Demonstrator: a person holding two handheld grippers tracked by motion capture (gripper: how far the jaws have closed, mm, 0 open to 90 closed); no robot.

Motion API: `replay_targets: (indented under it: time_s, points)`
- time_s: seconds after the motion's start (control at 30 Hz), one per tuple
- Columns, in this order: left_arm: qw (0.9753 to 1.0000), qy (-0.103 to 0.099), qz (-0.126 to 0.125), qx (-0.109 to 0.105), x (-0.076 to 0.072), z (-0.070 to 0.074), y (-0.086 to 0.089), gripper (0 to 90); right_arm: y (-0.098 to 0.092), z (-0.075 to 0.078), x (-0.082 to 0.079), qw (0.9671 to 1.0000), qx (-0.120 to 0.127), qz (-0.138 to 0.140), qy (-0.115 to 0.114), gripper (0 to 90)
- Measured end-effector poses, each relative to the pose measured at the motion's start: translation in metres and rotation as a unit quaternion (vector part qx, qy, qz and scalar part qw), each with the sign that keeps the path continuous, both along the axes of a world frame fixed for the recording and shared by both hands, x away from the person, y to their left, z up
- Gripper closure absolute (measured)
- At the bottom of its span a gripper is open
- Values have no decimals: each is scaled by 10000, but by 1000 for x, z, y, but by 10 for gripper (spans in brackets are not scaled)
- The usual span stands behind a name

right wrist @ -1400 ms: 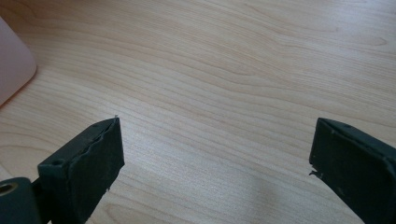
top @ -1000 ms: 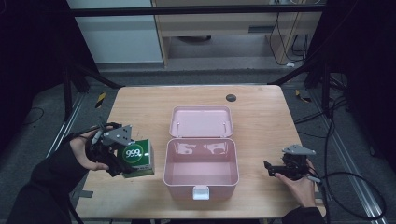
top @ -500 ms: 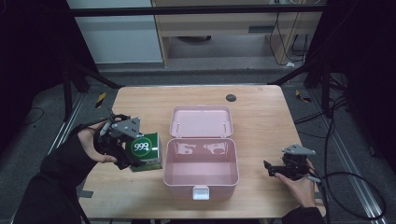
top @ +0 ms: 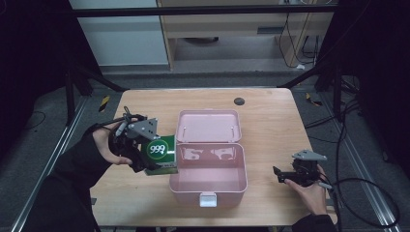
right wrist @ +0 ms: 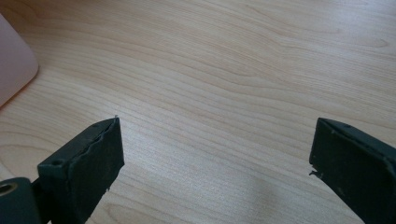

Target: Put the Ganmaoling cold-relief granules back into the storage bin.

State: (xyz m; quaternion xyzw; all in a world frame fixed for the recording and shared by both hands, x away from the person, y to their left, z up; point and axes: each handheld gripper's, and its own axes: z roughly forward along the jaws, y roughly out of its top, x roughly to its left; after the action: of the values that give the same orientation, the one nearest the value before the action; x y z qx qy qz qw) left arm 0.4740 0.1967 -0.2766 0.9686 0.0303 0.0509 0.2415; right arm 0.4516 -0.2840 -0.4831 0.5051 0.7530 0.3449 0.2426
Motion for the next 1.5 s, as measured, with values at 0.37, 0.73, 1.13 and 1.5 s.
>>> replay_targets:
  time_s: [0.37, 0.73, 1.13, 1.5]
  points:
    - [9999, 35, -119, -43, 2, 1, -22, 153, 0, 0, 0, 10000, -7, 16, 11, 33]
    - [9996, 56, -275, 25, 8, -4, -47, 153, 0, -1, 0, 10000, -19, 26, 14, 32]
    - [9990, 40, -433, -49, 13, -10, -73, 153, 0, -1, 0, 10000, -28, 43, -3, 32]
    - [9989, 49, -463, 33, 17, -26, -81, 153, 1, -2, 1, 10000, -57, 55, 2, 32]
